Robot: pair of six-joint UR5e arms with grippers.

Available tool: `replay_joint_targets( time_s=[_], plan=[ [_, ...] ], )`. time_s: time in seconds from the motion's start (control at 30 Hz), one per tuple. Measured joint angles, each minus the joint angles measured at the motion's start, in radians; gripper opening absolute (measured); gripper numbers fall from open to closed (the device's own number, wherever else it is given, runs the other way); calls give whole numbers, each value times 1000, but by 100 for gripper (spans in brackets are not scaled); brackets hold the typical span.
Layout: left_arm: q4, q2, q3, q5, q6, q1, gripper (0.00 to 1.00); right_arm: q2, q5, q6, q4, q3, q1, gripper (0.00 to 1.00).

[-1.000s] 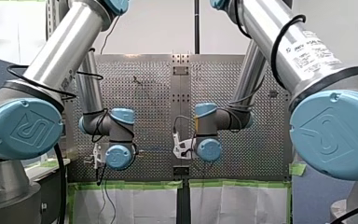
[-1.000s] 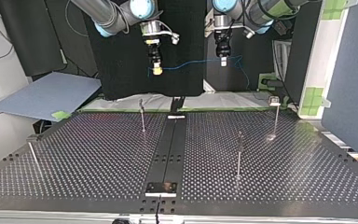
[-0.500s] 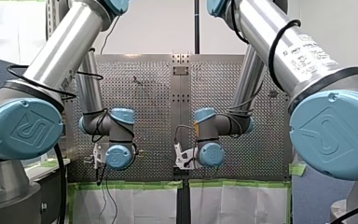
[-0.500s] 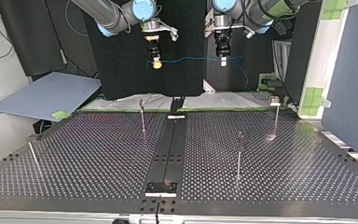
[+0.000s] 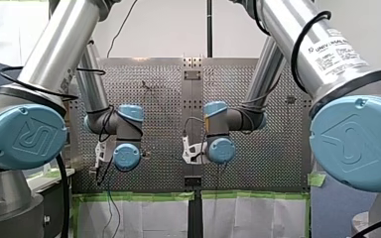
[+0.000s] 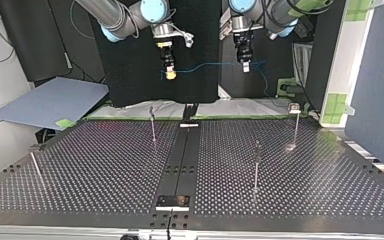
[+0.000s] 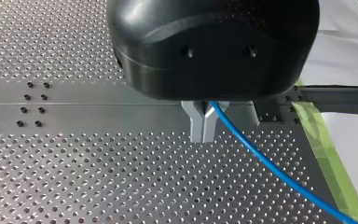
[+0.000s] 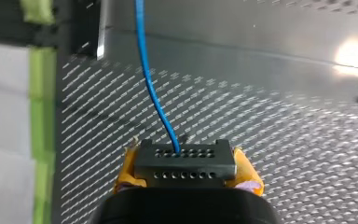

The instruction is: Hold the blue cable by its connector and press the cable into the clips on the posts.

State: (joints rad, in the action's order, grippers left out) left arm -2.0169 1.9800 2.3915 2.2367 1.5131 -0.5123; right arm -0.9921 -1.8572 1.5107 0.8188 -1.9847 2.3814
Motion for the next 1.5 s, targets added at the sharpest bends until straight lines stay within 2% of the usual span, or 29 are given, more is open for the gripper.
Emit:
replay_joint_targets(
  time_s=[0.17, 0.27, 0.6, 0.97, 1.13, 1.3, 1.37, 1.5],
  plan=[
    [-52, -52, 0, 1, -2, 4, 0, -52, 50, 12, -5, 6, -2, 0],
    [-83, -83, 0, 2, -1, 9, 0, -84, 68, 13, -14, 15, -4, 0],
    [-180, -180, -25, 1, 10, 47, 0, -171, 85, 16, -42, 62, -7, 0],
    [-295, -296, -124, -20, 40, 70, 0, -181, 121, 14, -90, 116, -1, 0],
    [-338, -338, -139, -39, 60, 78, 0, -181, 132, 16, -113, 144, 0, 0],
    [-385, -385, -141, -50, 60, 94, 0, -181, 144, 17, -146, 185, 3, 0],
    [-407, -397, -142, -61, 65, 101, 0, -181, 146, 17, -161, 206, 5, 0],
    [-444, -385, -161, -94, 93, 114, 0, -180, 155, 21, -182, 243, 8, 0]
  ],
)
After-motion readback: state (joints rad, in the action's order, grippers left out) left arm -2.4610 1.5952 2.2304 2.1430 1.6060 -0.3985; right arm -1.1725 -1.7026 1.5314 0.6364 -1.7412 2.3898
